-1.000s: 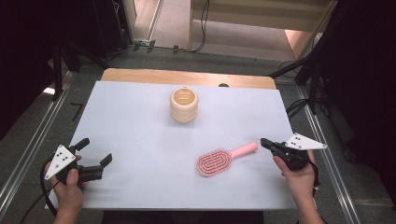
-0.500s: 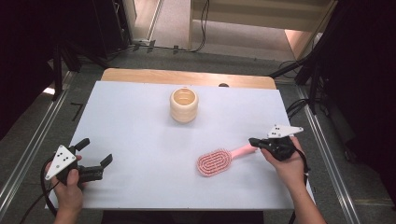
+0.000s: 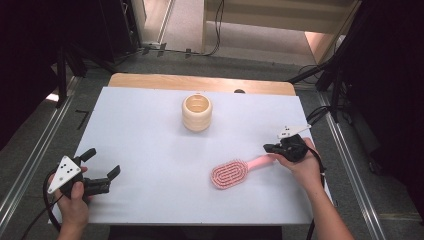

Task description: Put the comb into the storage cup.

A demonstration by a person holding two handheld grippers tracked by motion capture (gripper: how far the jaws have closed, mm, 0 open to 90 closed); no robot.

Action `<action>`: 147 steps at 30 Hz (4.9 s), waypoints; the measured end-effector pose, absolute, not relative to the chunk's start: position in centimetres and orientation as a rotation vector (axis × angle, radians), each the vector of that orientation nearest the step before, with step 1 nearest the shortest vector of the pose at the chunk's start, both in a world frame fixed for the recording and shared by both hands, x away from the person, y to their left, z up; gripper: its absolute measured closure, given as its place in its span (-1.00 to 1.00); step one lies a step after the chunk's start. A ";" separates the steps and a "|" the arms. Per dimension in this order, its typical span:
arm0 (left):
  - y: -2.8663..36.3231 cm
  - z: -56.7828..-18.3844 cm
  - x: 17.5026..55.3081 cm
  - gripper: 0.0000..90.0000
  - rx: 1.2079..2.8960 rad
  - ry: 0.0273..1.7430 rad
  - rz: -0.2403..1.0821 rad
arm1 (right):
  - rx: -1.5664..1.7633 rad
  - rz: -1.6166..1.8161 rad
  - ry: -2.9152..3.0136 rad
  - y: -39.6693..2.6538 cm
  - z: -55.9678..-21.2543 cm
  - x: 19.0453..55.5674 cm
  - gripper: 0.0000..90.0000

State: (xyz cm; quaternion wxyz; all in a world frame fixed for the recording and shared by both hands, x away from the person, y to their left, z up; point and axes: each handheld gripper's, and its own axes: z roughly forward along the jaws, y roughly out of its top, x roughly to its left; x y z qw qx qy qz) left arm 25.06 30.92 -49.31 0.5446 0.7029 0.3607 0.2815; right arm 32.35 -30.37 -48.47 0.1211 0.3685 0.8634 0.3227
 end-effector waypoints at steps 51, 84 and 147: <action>30.8 -49.4 25.1 -1.00 1.675 0.851 0.665 | 1.064 0.767 2.744 -30.2 -49.3 28.4 0.94; 30.7 -49.4 25.0 -1.00 1.684 0.846 0.668 | 1.037 0.745 2.772 -27.3 -47.2 27.8 -0.85; 29.4 -48.5 25.0 -1.00 1.694 0.829 0.654 | 0.891 0.747 2.845 -25.7 -48.1 27.1 0.50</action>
